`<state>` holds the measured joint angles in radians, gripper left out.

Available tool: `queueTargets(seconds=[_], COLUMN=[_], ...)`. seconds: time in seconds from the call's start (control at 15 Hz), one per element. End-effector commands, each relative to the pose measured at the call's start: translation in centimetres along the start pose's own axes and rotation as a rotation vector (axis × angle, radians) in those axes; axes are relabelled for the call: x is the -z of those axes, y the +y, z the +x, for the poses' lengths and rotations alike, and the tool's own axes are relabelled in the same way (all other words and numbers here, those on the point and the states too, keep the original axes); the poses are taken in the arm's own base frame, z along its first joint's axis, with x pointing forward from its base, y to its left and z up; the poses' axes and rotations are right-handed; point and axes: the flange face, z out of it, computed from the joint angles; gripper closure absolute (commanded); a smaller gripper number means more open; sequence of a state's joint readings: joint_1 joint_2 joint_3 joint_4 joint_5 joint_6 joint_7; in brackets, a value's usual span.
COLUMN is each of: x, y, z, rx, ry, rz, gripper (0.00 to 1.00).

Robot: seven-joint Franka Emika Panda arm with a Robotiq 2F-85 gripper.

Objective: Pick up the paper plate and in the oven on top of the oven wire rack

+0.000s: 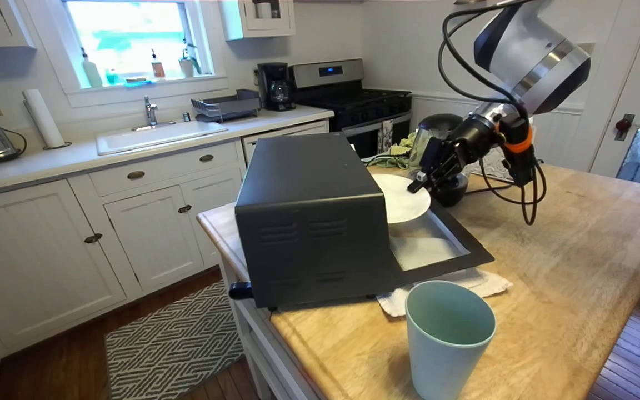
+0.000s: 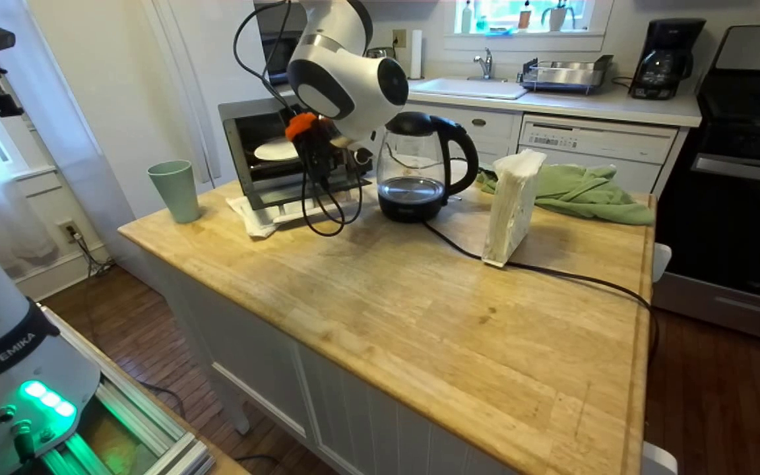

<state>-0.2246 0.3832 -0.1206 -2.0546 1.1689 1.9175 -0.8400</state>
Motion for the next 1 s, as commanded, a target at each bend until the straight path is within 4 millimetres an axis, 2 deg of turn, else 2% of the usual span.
queueTargets(seconds=[0.0, 0.33, 0.93], x=[-2.1, -4.7, -8.3], y=[-1.1, -2.4, -2.4], z=[0.7, 1.3, 2.7], rx=[-0.037, -0.044, -0.084], ry=[0.057, 0.090, 0.138], rz=[-0.012, 0.006, -0.004], gripper=[0.98, 0.98, 0.98])
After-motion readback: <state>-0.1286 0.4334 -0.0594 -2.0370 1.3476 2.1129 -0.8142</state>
